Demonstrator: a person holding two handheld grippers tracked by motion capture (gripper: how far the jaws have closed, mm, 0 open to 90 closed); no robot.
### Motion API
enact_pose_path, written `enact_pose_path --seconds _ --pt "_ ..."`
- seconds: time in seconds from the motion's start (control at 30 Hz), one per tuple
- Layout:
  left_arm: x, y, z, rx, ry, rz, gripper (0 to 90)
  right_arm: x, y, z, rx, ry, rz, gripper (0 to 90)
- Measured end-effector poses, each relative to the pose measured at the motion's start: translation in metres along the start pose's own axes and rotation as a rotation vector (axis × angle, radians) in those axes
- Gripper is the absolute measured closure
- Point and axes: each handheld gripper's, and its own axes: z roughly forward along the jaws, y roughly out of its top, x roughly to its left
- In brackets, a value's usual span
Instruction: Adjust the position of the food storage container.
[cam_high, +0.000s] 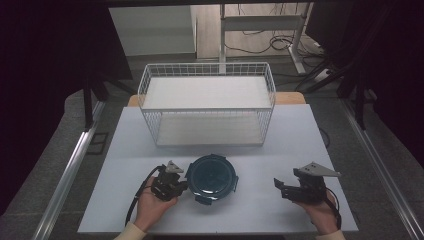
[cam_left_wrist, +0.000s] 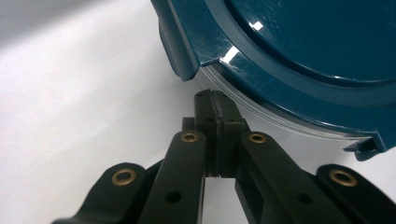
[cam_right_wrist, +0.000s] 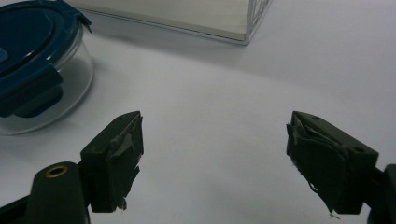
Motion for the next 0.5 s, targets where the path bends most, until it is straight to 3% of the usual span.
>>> enact_pose_path --seconds 0.3,0.5 --pt "-0.021 0.013 0.013 0.008 -0.045 0.050 89.7 0.000 0.000 -0.001 -0.003 -0.001 0.002 18.5" --pt "-0.021 0.013 0.015 -0.002 -0.064 0.047 89.6 -0.001 0.000 -0.002 -0.005 -0.002 0.006 18.6"
